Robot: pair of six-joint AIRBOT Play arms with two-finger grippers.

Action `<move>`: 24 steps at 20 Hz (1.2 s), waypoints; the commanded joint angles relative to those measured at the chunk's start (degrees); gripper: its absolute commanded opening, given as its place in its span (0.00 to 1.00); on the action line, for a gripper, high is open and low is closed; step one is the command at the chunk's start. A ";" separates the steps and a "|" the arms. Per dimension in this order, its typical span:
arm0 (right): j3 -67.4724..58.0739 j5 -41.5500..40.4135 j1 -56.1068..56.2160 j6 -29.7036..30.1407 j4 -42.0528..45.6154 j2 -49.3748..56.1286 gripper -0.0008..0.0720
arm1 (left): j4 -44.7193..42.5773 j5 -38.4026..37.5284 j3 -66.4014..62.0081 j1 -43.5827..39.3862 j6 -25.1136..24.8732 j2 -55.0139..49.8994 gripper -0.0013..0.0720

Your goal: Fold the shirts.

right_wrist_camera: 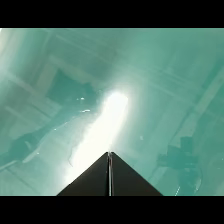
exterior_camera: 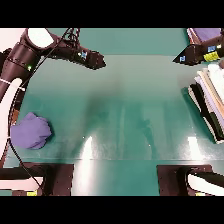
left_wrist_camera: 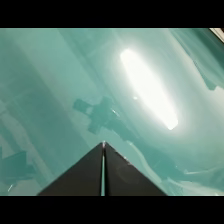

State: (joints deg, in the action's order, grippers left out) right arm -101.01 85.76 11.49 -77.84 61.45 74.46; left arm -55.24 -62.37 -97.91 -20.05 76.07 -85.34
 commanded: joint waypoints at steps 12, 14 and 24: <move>-0.04 1.88 -0.15 -0.13 -0.02 0.04 0.03 | -0.02 0.44 0.00 -0.02 0.00 0.00 0.05; -0.04 3.65 -0.15 -0.20 -0.02 0.04 0.03 | 0.26 0.50 0.00 -0.02 0.04 0.00 0.05; -0.04 5.22 0.33 -0.85 -0.31 0.04 0.03 | -26.73 -25.29 11.06 14.45 1.73 20.26 0.05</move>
State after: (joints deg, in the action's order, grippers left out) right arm -101.01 90.72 11.55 -78.72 61.41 74.46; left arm -70.54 -80.90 -92.75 -10.68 76.34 -73.41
